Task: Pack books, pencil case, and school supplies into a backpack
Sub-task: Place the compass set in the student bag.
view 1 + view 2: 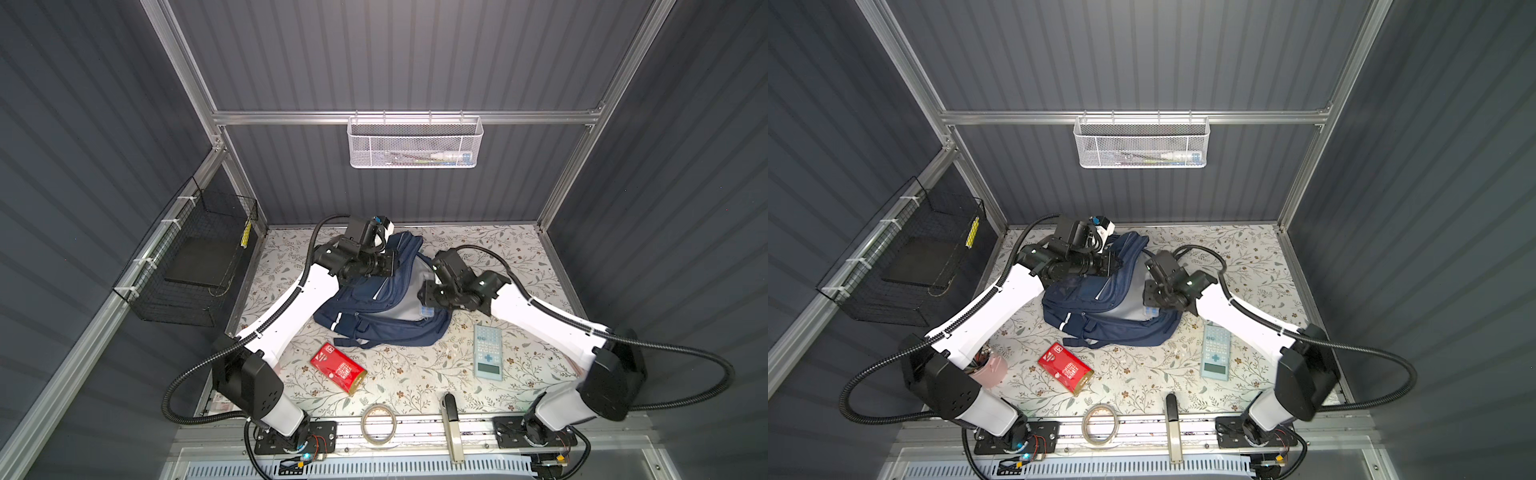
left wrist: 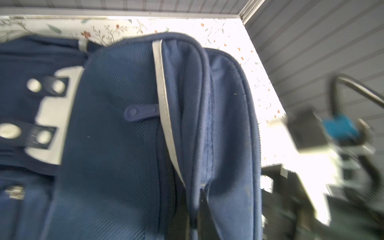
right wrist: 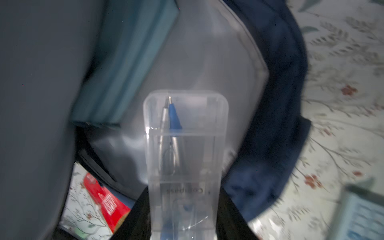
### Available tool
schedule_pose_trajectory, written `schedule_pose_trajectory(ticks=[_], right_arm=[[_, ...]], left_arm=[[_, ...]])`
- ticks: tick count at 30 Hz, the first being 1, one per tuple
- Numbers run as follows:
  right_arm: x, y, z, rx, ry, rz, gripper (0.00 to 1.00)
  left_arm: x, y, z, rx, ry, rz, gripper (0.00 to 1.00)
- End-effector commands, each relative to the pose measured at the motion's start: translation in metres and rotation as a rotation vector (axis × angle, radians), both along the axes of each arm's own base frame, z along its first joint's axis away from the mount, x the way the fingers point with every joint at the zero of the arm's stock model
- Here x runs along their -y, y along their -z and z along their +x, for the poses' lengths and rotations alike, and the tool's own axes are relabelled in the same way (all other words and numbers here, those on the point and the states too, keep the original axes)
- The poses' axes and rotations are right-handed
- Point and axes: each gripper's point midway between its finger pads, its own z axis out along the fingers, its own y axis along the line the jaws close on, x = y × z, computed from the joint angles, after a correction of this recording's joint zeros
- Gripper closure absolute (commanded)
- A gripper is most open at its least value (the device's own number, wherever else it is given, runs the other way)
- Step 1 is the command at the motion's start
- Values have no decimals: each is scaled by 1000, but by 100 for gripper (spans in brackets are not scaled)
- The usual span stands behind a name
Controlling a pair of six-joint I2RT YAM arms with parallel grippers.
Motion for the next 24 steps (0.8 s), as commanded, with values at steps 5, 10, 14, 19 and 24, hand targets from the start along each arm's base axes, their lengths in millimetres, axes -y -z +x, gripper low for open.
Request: schedule_pose_trajectory(ticks=[5,10,14,19,24], right_arm=[[-78,18,56,-86,-40,256,70],[-107,34,73,-100,7,335,73],[-114,61,74,-118,39,278,73],[-126,98,76,-180,28,262,74],[-115,88,73,-152,17,241,58]], left_arm=[[-3,-57,18,141,37,-40,100],[5,-69,27,155,54,-71,100],[8,-85,30,182,64,-95,100],[18,-94,22,166,113,-173,100],[9,-60,22,117,71,-119,100]])
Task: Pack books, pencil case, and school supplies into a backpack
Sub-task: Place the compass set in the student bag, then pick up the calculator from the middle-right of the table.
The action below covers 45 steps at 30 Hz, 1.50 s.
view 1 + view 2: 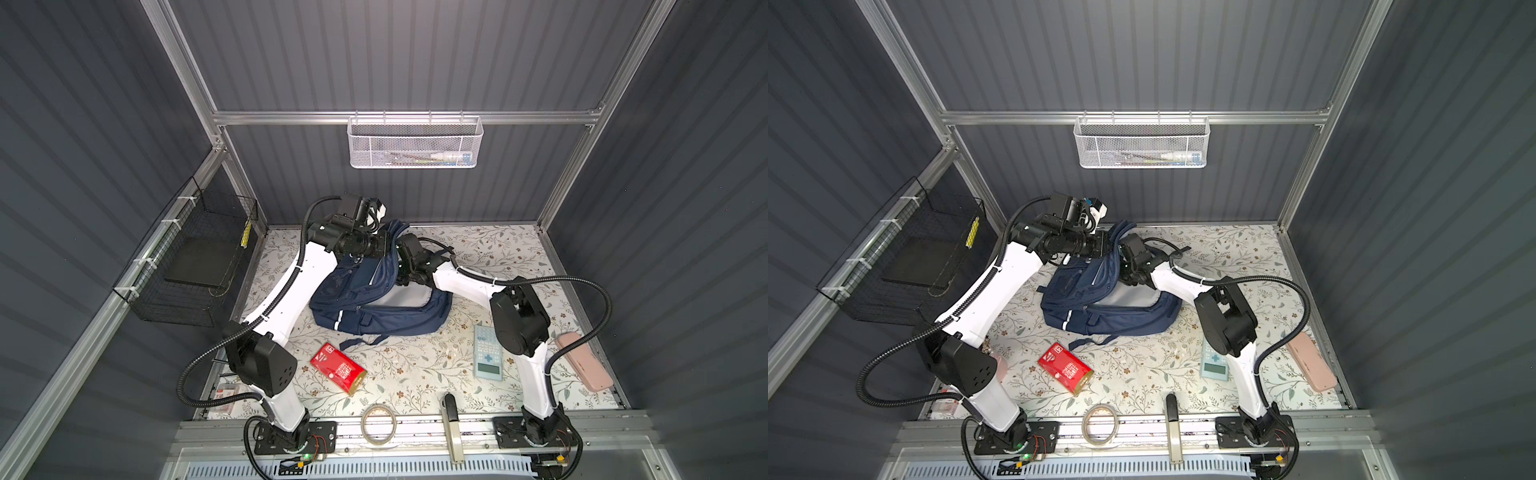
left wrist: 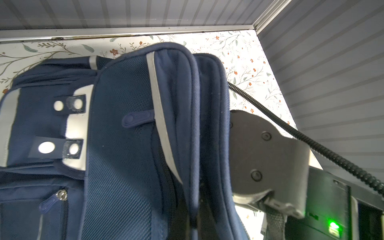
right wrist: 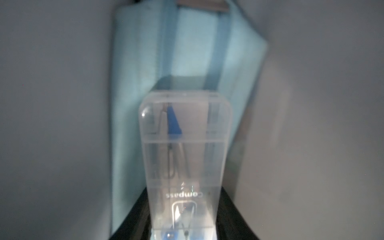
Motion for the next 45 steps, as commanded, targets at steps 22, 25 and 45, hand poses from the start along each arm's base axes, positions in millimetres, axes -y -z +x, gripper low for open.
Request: schedule_pose_trajectory(ticks=[22,25,45], right_arm=[[101,-26,-60,-90,-53,-221,1],[115,-40,-64,-39,-44,-245,1],[300,5,-211,-141,142,-527,1]], left_arm=[[15,-5,-18,78,56,-115,100],[14,1,-22,69,58,-125,100],[21,56,-43,-73,92,-174,100]])
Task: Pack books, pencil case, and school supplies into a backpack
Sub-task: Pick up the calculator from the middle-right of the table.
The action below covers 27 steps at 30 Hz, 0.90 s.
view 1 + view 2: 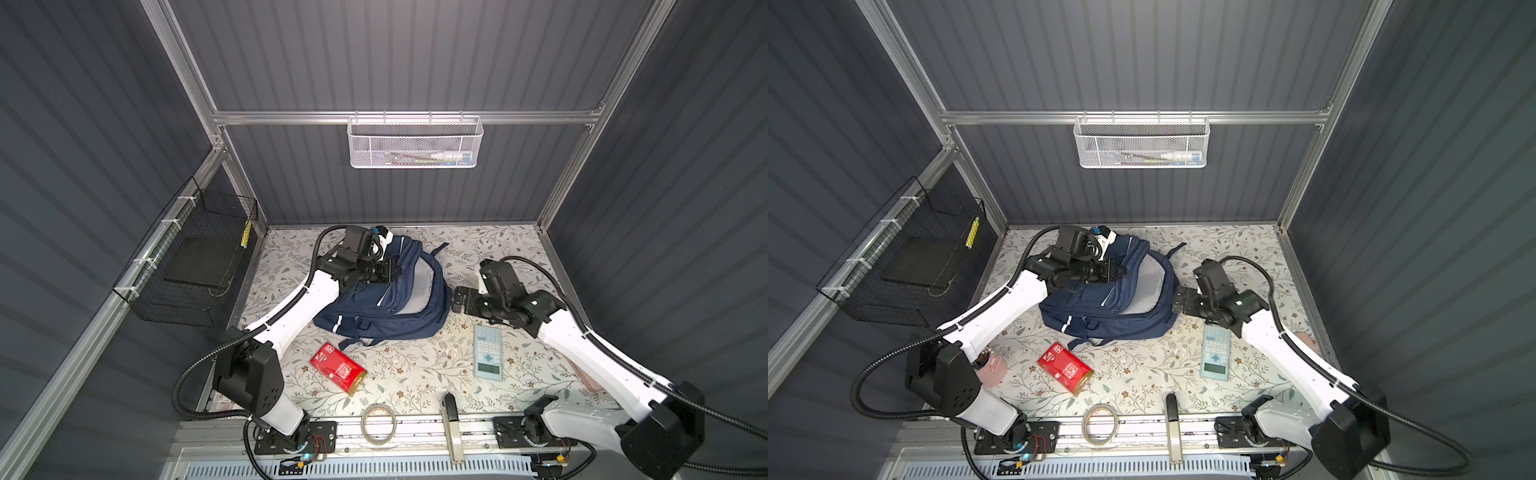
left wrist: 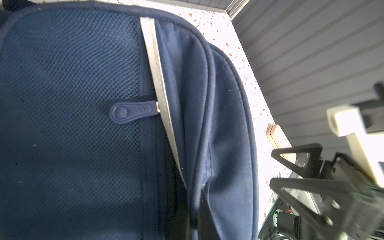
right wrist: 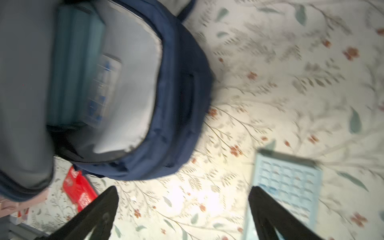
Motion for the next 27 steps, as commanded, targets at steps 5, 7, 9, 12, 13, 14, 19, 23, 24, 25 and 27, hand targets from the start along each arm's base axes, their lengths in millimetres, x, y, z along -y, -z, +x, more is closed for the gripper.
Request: schedule_pose_trajectory(ticks=[5,7,9,12,13,14,19,23,24,25,27], right_arm=[[53,76,-71,-243,146,-98,1],[62,82,-73,-249,161,-145,1],[69,86,-71,-256,166,-182,1],[74,88,-63,-261,170,-199,1],[73,89,-59,-256,165,-202,1],[72,91,-54,-249,153,-206,1],[66,100,-35,-242,98,-241,1],[63,103,-24,-228,67,-258,1],[64,105,-23,-232,63,-272,1],[67,107,-24,-246,64,-295,1],[74,112,-25,-293,77,-346,1]], left_arm=[[-1,0,-12,-28,13,-21,100],[0,0,-14,-32,16,-23,100],[-2,-2,-15,-31,14,-22,100],[-4,-2,-18,-29,12,-19,100],[-4,-3,-18,-28,12,-18,100],[-5,-1,-19,-30,13,-15,100],[-5,0,-18,-28,9,-12,100],[-5,1,-17,-32,10,-17,100],[-4,2,-18,-33,12,-17,100],[-4,1,-18,-32,13,-18,100],[-3,1,-17,-30,16,-18,100]])
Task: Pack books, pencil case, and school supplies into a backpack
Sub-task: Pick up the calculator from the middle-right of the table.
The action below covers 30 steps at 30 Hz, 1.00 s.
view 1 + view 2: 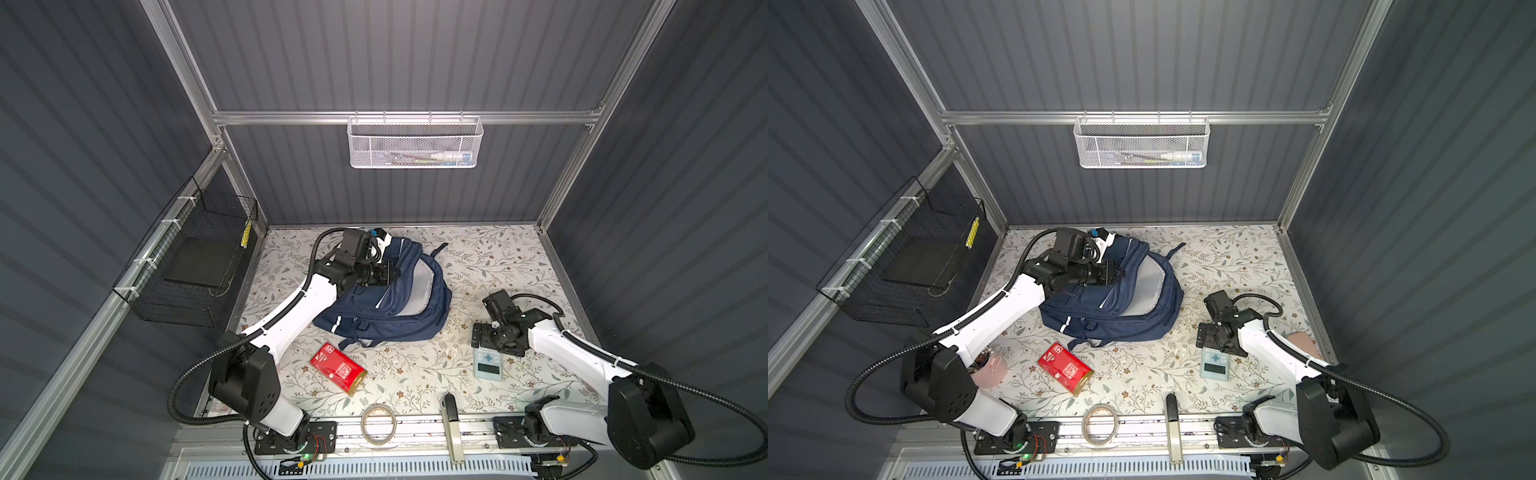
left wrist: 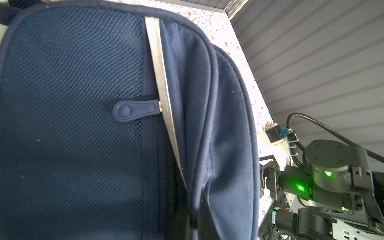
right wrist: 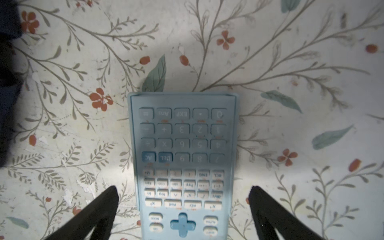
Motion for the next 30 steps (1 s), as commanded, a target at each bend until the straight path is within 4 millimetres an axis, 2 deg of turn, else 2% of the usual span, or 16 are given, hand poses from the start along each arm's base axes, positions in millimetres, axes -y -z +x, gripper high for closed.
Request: schedule_pose_trajectory(ticks=[1,11,25,30], right_arm=[[10,0,8,-21,-5,-74,1],[-6,10,22,-56,-31,-33,1],[-5,33,-1,-174,-1,-37,11],[-6,36,-4,-181,-10,-59,20]], left_arm=[[-1,3,-11,-35,16,-6,100],[-1,2,-11,-28,19,-4,100],[-2,-2,-13,-23,15,-15,100],[-2,-1,-13,-28,15,-15,100]])
